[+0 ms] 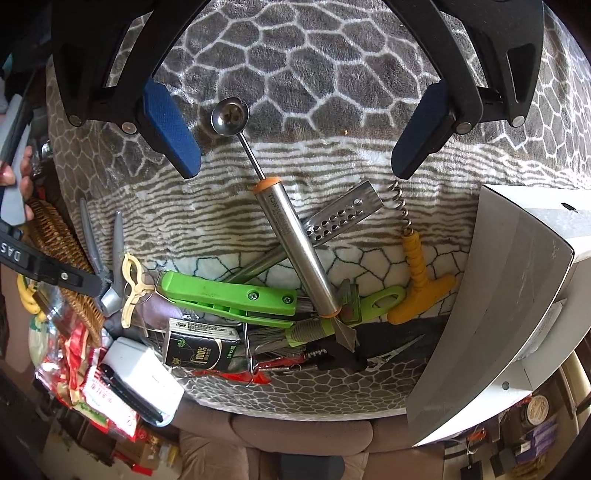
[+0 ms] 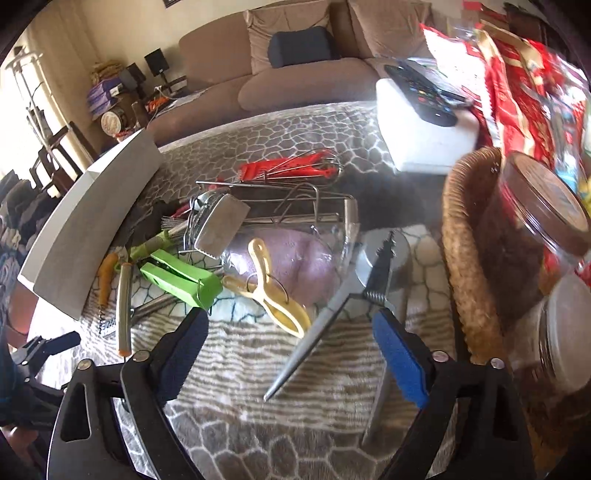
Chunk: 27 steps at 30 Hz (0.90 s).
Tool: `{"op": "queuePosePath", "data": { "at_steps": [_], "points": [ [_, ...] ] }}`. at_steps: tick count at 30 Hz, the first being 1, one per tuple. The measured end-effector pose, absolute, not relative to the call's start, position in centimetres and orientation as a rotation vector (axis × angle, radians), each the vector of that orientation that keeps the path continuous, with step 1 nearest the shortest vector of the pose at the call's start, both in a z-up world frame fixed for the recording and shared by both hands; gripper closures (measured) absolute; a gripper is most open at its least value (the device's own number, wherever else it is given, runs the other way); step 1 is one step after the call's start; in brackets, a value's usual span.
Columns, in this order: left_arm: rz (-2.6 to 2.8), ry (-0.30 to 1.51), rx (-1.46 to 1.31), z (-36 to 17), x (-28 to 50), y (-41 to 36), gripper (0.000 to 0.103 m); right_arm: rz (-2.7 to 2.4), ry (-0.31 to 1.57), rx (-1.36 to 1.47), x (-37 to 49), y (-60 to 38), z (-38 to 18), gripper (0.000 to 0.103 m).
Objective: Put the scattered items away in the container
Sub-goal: 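Grasp the yellow peeler with the right gripper and lift it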
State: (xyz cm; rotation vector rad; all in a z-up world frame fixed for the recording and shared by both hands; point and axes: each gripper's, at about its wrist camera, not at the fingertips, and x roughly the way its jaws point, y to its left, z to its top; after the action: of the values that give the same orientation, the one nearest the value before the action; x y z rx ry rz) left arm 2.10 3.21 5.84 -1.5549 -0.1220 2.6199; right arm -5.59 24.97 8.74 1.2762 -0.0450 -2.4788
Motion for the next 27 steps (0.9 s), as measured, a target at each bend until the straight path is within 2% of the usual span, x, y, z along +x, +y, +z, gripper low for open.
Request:
{"op": "queuePosePath", "data": {
  "at_steps": [3, 5, 6, 8, 10, 12, 14, 17, 19, 22, 27],
  "points": [
    [2.607, -0.129, -1.563, 5.7, 1.6, 3.4, 0.0, -2.43, 0.063, 1.305, -7.3, 22.9, 7.5, 0.033],
    [2.604, -0.143, -1.556, 5.8, 1.2, 3.6, 0.0, -2.413, 0.151, 1.328, -8.0, 21.9, 6.7, 0.053],
    [2.6, -0.153, -1.551, 5.9, 1.0, 3.7, 0.0, -2.405, 0.189, 1.336, -8.2, 21.5, 6.4, 0.057],
    [2.59, -0.172, -1.543, 6.1, 0.5, 4.0, 0.0, -2.387, 0.223, 1.343, -8.4, 21.0, 5.8, 0.059],
    [2.575, -0.175, -1.536, 6.3, 0.1, 4.5, 0.0, -2.373, 0.219, 1.341, -8.5, 20.9, 5.6, 0.063],
    [2.55, -0.168, -1.523, 6.6, -0.2, 5.1, 0.0, -2.358, 0.19, 1.33, -8.5, 20.9, 5.7, 0.071],
    [2.515, -0.171, -1.499, 6.7, -0.2, 5.8, 0.0, -2.321, 0.113, 1.316, -8.3, 21.2, 6.2, 0.083],
    [2.446, -0.23, -1.486, 6.6, -0.2, 6.4, 0.0, -2.253, 0.014, 1.314, -7.9, 21.3, 7.1, 0.092],
    [2.406, -0.282, -1.476, 6.5, -0.2, 6.7, 0.0, -2.205, -0.096, 1.313, -7.4, 21.7, 7.8, 0.092],
    [2.428, -0.215, -1.458, 6.5, 0.2, 7.7, 0.0, -2.12, -0.274, 1.294, -6.4, 22.3, 9.2, 0.092],
    [2.415, -0.24, -1.404, 7.1, 0.1, 9.5, 0.0, -2.029, -0.394, 1.294, -4.6, 21.4, 11.3, 0.092]
  ]
}}
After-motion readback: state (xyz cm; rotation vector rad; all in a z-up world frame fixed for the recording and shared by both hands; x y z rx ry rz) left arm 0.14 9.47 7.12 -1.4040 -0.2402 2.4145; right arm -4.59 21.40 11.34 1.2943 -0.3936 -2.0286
